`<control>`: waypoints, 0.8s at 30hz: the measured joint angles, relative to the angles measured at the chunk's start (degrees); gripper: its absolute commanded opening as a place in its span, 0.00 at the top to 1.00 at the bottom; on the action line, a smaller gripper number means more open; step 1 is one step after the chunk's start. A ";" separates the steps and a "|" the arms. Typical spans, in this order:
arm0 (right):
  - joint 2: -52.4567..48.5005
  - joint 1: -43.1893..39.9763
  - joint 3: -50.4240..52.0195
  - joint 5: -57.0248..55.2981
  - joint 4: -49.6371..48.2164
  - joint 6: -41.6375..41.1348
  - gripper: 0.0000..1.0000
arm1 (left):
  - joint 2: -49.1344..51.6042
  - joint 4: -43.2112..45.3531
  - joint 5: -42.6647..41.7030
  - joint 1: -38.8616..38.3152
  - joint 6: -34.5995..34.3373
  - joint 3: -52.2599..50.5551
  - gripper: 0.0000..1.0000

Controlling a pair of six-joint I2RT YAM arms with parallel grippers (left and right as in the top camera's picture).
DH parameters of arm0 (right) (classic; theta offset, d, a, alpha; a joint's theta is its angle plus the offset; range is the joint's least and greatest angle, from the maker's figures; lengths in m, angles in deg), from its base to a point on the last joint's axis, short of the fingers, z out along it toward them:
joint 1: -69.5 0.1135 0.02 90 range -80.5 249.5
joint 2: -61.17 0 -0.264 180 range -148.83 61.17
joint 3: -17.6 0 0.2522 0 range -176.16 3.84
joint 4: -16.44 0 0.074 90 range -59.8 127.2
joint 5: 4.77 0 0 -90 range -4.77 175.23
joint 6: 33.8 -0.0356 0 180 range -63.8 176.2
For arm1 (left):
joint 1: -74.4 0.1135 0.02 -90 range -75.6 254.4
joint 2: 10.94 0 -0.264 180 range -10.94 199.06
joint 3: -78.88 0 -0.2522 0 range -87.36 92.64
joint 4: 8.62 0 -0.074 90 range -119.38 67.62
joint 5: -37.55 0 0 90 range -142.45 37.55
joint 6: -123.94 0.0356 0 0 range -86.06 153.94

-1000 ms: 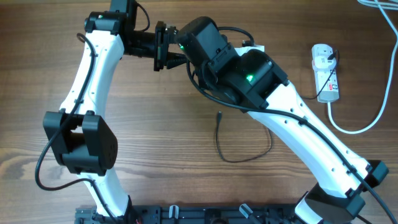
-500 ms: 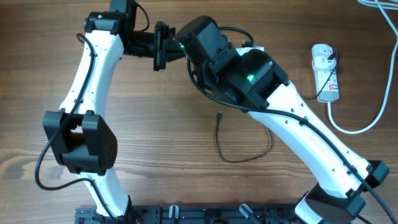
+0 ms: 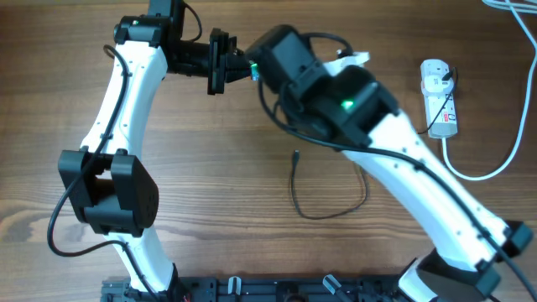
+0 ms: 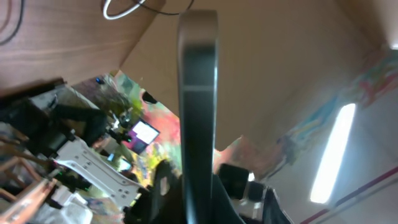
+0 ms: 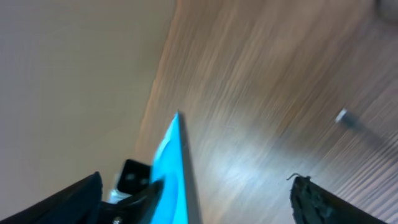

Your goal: Plug charger to phone and switch on socket

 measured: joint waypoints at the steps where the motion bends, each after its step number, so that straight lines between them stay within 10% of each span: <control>1: 0.85 -0.68 0.00 -0.17 0.68 3.13 0.00 | 0.00 1.22 0.04 0.00 0.07 0.00 0.96; 12: 10.43 -6.99 -0.59 7.67 18.95 50.80 0.07 | 0.00 14.51 9.51 0.00 1.95 0.00 0.96; 24: 9.77 -6.99 10.60 21.70 16.81 68.00 0.01 | 0.00 7.28 32.83 0.00 17.33 -0.04 0.96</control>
